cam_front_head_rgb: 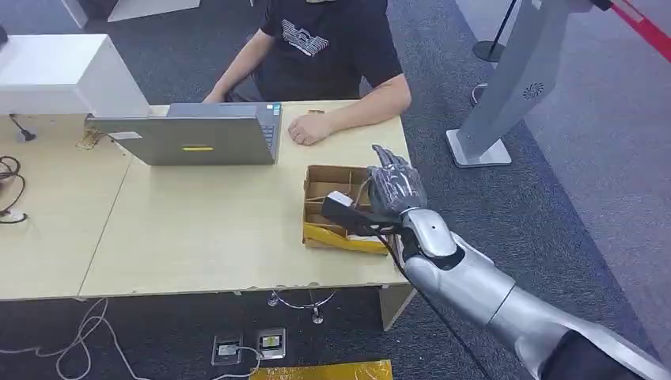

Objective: Pass the card to the sensor for recognition and then transmit it.

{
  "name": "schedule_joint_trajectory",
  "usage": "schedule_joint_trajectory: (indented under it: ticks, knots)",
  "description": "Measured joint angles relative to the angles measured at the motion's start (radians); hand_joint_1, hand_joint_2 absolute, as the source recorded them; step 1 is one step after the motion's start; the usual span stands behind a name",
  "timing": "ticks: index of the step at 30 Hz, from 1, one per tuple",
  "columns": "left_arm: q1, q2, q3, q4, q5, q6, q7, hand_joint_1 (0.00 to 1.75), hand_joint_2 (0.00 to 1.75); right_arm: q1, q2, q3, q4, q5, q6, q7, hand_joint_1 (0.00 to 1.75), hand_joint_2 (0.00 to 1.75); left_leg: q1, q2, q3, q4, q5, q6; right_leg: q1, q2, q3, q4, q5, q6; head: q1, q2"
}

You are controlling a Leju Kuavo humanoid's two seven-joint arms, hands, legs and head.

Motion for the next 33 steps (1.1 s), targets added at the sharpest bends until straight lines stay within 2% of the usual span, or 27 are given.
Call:
schedule_joint_trajectory:
  ticks: [3,9,14,20,33]
  knots:
    - [-0.001,0.0,-0.008,0.0,0.0,-0.004,0.0,0.0,0.0,-0.019,-0.006,-0.014,-0.036,0.026,-0.017,0.021,1.75,1.75,0.0,0.0,0.0,0.0,0.0,0.0,0.0,0.0,0.0,0.0,0.0,0.0,0.0,0.0]
    - [-0.001,0.0,-0.026,0.0,0.0,-0.011,0.005,0.0,0.0,-0.053,-0.036,-0.053,-0.133,0.081,-0.108,0.067,1.75,1.75,0.0,0.0,0.0,0.0,0.0,0.0,0.0,0.0,0.0,0.0,0.0,0.0,0.0,0.0]
    - [-0.001,-0.001,-0.042,0.0,0.0,-0.008,0.008,0.0,0.0,-0.061,-0.056,-0.072,-0.169,0.069,-0.162,0.061,1.75,1.75,0.0,0.0,0.0,0.0,0.0,0.0,0.0,0.0,0.0,0.0,0.0,0.0,0.0,0.0]
    - [-0.004,-0.004,-0.054,0.0,0.0,-0.002,0.011,0.0,0.0,-0.058,-0.059,-0.095,-0.158,0.087,-0.345,0.048,1.75,1.75,0.0,0.0,0.0,0.0,0.0,0.0,0.0,0.0,0.0,0.0,0.0,0.0,0.0,0.0]
    - [-0.004,-0.007,-0.093,0.0,0.0,-0.019,0.016,0.0,0.0,-0.05,-0.11,-0.122,-0.134,0.096,-0.306,0.16,1.75,1.75,0.0,0.0,0.0,0.0,0.0,0.0,0.0,0.0,0.0,0.0,0.0,0.0,0.0,0.0]
